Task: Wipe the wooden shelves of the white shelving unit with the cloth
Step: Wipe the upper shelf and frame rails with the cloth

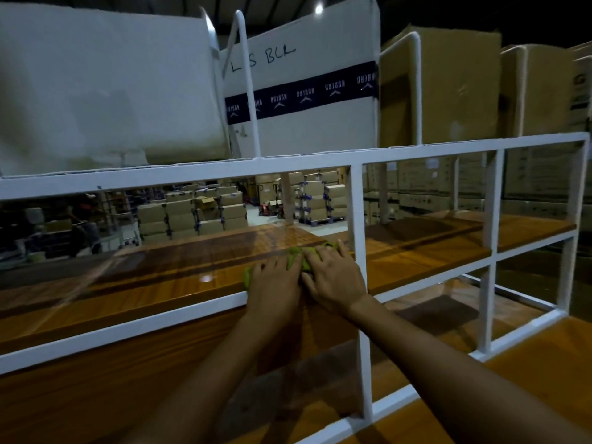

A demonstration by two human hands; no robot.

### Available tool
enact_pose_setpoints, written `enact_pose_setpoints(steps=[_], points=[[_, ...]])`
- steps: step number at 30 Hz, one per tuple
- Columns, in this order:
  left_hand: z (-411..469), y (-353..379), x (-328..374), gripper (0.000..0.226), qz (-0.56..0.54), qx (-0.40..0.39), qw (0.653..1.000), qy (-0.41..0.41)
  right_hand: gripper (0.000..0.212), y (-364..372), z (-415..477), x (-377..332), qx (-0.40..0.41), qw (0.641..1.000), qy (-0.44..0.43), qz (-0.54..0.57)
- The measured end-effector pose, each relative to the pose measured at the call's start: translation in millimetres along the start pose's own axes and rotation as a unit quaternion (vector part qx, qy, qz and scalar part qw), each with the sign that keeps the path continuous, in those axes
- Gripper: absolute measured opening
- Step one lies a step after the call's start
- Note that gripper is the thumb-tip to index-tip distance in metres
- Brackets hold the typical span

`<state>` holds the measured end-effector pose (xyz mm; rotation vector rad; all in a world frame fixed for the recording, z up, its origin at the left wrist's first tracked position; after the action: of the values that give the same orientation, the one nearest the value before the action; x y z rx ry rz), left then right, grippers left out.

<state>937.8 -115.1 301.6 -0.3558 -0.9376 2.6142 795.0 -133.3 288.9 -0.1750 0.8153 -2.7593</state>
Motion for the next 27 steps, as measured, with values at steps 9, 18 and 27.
enact_pose_setpoints(steps=[9,18,27], points=[[31,7,14,0.053,0.024,-0.063,0.997,0.025,0.066,-7,25,32,-0.165,0.986,-0.017,0.000],[2,17,27,0.064,0.032,0.027,0.999,0.007,0.062,5,-22,42,0.028,0.997,-0.056,0.052],[-31,24,-5,0.068,0.080,0.055,0.994,0.057,0.075,36,-46,-25,0.074,0.991,0.085,0.066]])
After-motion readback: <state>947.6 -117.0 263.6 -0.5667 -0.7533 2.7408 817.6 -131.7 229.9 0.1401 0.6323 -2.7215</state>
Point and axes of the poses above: each hand's wrist, its own z-axis towards the middle knuckle, its own y-axis out of the palm, x = y × z, the point moved 2 cm from there along z, towards the middle knuckle, and after that the axes turned 10 degrees about x, right-handed, at the moved point
